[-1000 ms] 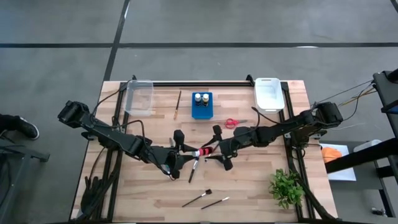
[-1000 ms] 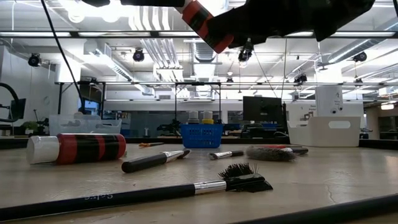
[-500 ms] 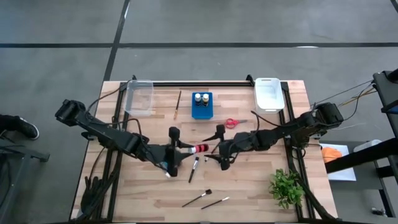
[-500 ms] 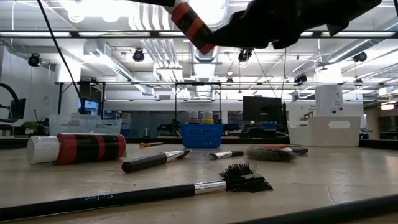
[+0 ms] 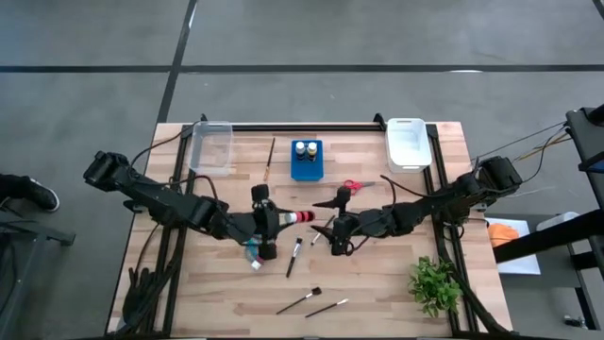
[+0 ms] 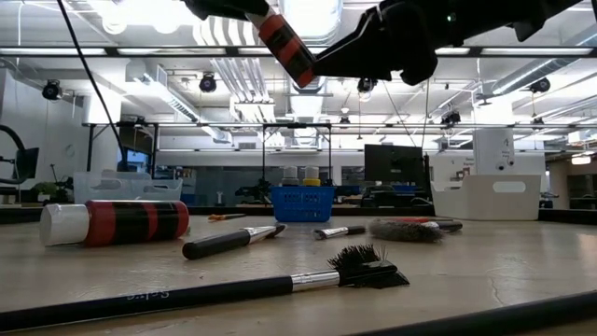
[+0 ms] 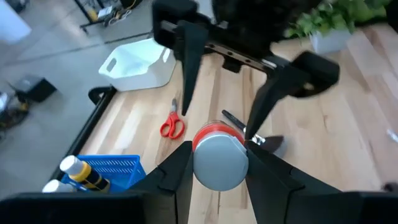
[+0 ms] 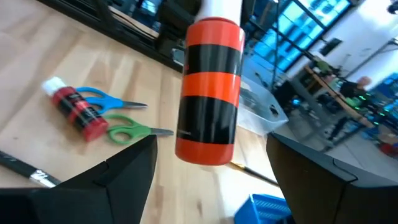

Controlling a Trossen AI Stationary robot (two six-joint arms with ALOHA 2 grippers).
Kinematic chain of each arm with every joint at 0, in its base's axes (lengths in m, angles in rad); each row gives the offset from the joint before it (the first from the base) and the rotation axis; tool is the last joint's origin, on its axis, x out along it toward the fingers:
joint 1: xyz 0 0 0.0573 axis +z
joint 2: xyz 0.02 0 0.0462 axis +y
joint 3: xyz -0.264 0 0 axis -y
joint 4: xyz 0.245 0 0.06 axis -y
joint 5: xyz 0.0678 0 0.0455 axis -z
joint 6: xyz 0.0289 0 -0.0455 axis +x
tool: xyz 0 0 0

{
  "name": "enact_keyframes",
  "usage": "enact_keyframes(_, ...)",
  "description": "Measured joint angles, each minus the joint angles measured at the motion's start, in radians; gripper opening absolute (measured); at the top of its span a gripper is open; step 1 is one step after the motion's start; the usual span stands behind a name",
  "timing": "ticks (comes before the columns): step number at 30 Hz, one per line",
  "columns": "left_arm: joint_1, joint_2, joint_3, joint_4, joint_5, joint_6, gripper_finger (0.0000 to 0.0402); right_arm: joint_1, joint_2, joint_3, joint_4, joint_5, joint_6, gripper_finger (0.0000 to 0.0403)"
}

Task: Pick & Place Paint Supplies
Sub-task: Put the orange paint bottle into the blue bin

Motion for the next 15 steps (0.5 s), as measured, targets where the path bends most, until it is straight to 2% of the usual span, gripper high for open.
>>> enact_keyframes(7, 0.051, 0.000, 0.004, 0.003, 0.032, -0.086, 0.0122, 0.000, 0.001, 0.000, 0.009, 0.012, -0.003, 0.0301)
enact_keyframes(15, 0.061, 0.003, 0.003, 0.052, 0.114, -0.083, 0.0122, 0.000, 0.001, 0.000, 0.032, 0.029, -0.004, 0.0301)
